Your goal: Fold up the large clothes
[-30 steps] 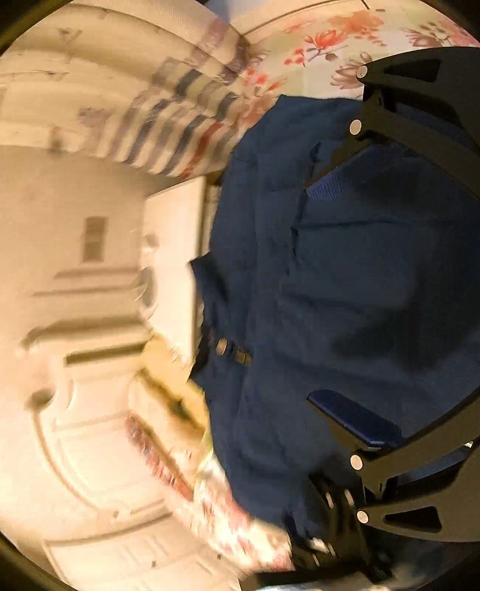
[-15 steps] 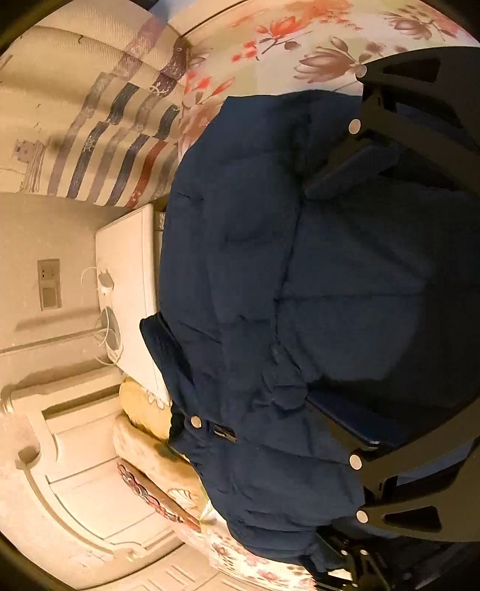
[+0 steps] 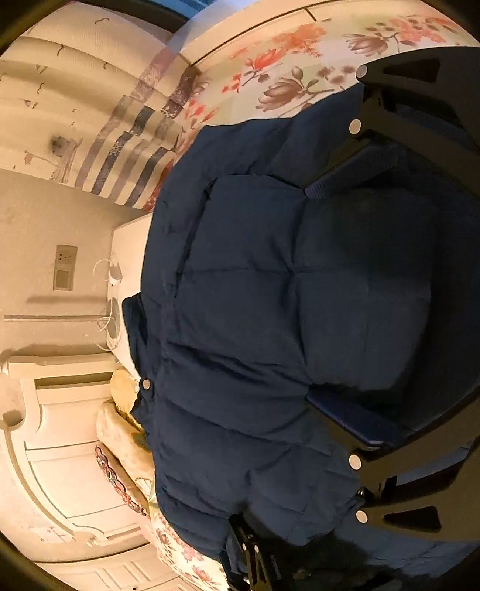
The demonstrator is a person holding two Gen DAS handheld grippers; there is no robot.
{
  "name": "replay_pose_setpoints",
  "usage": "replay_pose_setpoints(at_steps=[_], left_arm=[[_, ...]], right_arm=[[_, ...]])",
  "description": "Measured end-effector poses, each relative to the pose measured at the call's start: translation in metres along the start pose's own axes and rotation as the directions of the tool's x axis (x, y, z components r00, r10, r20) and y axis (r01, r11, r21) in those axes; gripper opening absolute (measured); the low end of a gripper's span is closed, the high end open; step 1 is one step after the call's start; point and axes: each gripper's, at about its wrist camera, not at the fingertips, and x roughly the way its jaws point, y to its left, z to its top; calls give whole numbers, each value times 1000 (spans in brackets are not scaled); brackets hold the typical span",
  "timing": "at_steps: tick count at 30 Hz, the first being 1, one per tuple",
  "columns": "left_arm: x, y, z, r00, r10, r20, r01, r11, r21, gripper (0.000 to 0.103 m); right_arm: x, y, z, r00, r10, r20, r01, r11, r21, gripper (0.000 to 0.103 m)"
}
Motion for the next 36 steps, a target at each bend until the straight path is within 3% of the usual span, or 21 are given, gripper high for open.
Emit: replay_pose_setpoints(at_steps=[6,9,13,15,18,23,25,26,28,31,33,36], left_arm=[[-7,-5,11,999,11,-39,-11,1000,5,101],[-13,-8,26,1000,13,-5,-13,1000,15,101],[21,0,39,998,-18,-67,16,999,-36,101],[30,4,33,998,-53,-19,52,997,-52,101],[27,-3,31,1000,-13,-15,13,1000,-21,101],[26,3,32,998,-37,-41,36,999,-25,101],[17,3,30,998,12,-63,-15,999,-33,100],[5,3,27,997,20,-72,-25,998,-62,100],[-22,1,18,998,-55,-38,51,994,-99,100],[-64,-14,-5,991,-131,37,133,990,-57,101],[-68,-28,-24,990,-142,16,142,990,-12,101],[-43,-36,-50,992,-113,-61,114,993,9,101]], right_arm=[[0,-4,1,1000,16,1,-16,1000,10,99],[0,-4,2,1000,26,1,-26,1000,18,99],[0,-5,1,999,35,-1,-35,999,24,99],[0,-5,1,999,44,2,-44,999,27,99],[0,-6,1,999,47,3,-47,998,31,99],[0,-6,1,999,52,0,-52,998,35,99],[1,-8,1,998,62,-5,-61,997,44,99],[2,-9,1,998,67,-8,-67,997,50,99],[2,-11,1,997,79,-9,-78,995,60,99],[1,-12,1,997,82,-2,-81,995,63,99],[0,-12,1,997,79,5,-79,995,65,99],[0,-10,1,998,69,6,-69,996,58,99]])
